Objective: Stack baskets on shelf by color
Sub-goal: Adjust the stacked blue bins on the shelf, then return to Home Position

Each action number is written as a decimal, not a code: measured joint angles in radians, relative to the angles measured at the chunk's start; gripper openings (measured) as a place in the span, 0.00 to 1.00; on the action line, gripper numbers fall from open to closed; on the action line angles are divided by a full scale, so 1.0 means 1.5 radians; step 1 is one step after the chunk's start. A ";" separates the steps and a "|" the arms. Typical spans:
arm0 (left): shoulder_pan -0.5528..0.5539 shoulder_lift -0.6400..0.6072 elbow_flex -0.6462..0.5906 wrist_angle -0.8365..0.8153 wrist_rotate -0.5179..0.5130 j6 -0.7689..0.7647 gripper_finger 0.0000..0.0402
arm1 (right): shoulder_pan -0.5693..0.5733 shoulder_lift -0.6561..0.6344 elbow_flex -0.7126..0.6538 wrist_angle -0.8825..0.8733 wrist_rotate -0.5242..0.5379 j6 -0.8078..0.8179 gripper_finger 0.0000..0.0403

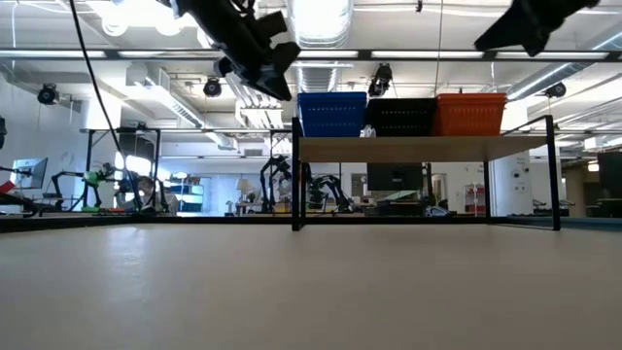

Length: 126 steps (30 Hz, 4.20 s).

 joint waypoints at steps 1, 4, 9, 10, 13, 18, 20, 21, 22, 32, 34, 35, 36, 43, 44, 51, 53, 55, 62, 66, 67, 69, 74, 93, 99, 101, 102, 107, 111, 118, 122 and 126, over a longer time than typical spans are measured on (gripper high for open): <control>0.003 0.004 0.000 0.013 0.000 0.001 0.16 | 0.025 -0.017 -0.011 0.000 0.013 0.014 0.02; 0.004 0.016 0.000 0.032 0.015 0.001 0.10 | 0.087 -0.052 -0.037 0.000 0.058 0.041 0.02; 0.003 0.022 0.000 0.068 0.062 -0.001 0.04 | 0.143 -0.070 -0.058 0.001 0.102 0.055 0.02; 0.004 0.022 0.000 0.072 0.072 -0.001 0.03 | 0.146 -0.068 -0.061 0.003 0.102 0.059 0.02; 0.003 0.023 0.000 0.089 0.083 -0.001 0.02 | 0.149 -0.056 -0.067 -0.004 0.100 0.074 0.02; -0.001 0.020 0.004 0.122 0.085 0.028 0.02 | 0.149 -0.030 -0.074 -0.003 0.098 0.089 0.02; -0.011 0.013 0.016 0.117 0.083 0.038 0.01 | 0.149 -0.019 -0.074 -0.004 0.098 0.100 0.02; -0.018 0.006 0.022 0.100 0.076 0.039 0.01 | 0.150 -0.011 -0.074 -0.006 0.097 0.107 0.02; -0.023 -0.002 0.027 0.082 0.063 0.039 0.01 | 0.152 -0.006 -0.074 -0.008 0.096 0.114 0.02; 0.011 0.019 0.017 0.005 0.023 -0.002 0.01 | 0.214 0.058 -0.117 0.000 0.092 0.174 0.02; 0.010 0.032 0.019 0.019 0.028 -0.001 0.01 | 0.229 0.074 -0.127 0.001 0.092 0.185 0.02; 0.010 0.037 0.019 0.031 0.029 0.002 0.01 | 0.236 0.082 -0.130 0.000 0.092 0.195 0.02; 0.010 0.041 0.021 0.046 0.031 0.005 0.01 | 0.241 0.088 -0.133 0.001 0.092 0.205 0.02; 0.010 0.064 0.027 0.118 0.056 0.021 0.01 | 0.261 0.116 -0.138 0.018 0.097 0.215 0.02; 0.010 0.064 0.027 0.117 0.056 0.022 0.01 | 0.261 0.117 -0.138 0.019 0.097 0.215 0.02; -0.017 0.019 0.032 0.079 0.049 0.071 0.01 | 0.264 0.121 -0.180 0.026 0.082 0.239 0.02; -0.047 -0.007 0.023 0.070 0.050 0.073 0.01 | 0.276 0.124 -0.216 0.064 0.031 0.220 0.02; -0.081 -0.027 0.009 0.059 0.050 0.072 0.01 | 0.296 0.125 -0.267 0.158 -0.007 0.184 0.02; -0.199 -0.052 -0.059 0.095 0.050 -0.006 0.01 | 0.280 0.040 -0.374 0.405 -0.143 0.010 0.02; -0.235 -0.041 -0.118 0.184 0.050 -0.038 0.01 | 0.210 -0.044 -0.392 0.409 -0.219 -0.036 0.02; -0.239 -0.038 -0.133 0.211 0.050 -0.045 0.01 | 0.187 -0.064 -0.399 0.409 -0.251 -0.036 0.02; -0.240 -0.038 -0.156 0.251 0.051 -0.063 0.01 | 0.142 -0.104 -0.411 0.406 -0.322 -0.036 0.02; -0.232 -0.059 -0.196 0.250 0.048 -0.091 0.01 | 0.048 -0.192 -0.441 0.403 -0.376 -0.031 0.02; -0.172 -0.468 -0.614 0.407 0.140 -0.160 0.01 | 0.007 -0.337 -0.505 0.440 -0.377 0.005 0.02; -0.137 -0.620 -0.739 0.462 0.194 -0.159 0.01 | 0.007 -0.335 -0.505 0.429 -0.375 0.005 0.02; -0.122 -0.661 -0.757 0.435 0.212 -0.153 0.01 | 0.007 -0.334 -0.505 0.429 -0.375 0.005 0.02; -0.114 -0.682 -0.755 0.399 0.215 -0.152 0.01 | 0.007 -0.334 -0.505 0.429 -0.375 0.005 0.02; -0.086 -0.794 -0.758 0.252 0.235 -0.114 0.01 | 0.007 -0.333 -0.505 0.427 -0.374 0.005 0.02; -0.074 -0.888 -0.758 0.200 0.310 -0.065 0.01 | 0.007 -0.333 -0.508 0.422 -0.374 0.020 0.02; -0.068 -0.935 -0.759 0.189 0.360 0.013 0.01 | 0.007 -0.329 -0.508 0.414 -0.372 0.031 0.02; -0.066 -0.921 -0.759 0.186 0.370 0.035 0.01 | 0.007 -0.329 -0.508 0.413 -0.372 0.031 0.02; -0.066 -0.924 -0.759 0.185 0.382 0.071 0.01 | 0.007 -0.329 -0.508 0.413 -0.372 0.020 0.02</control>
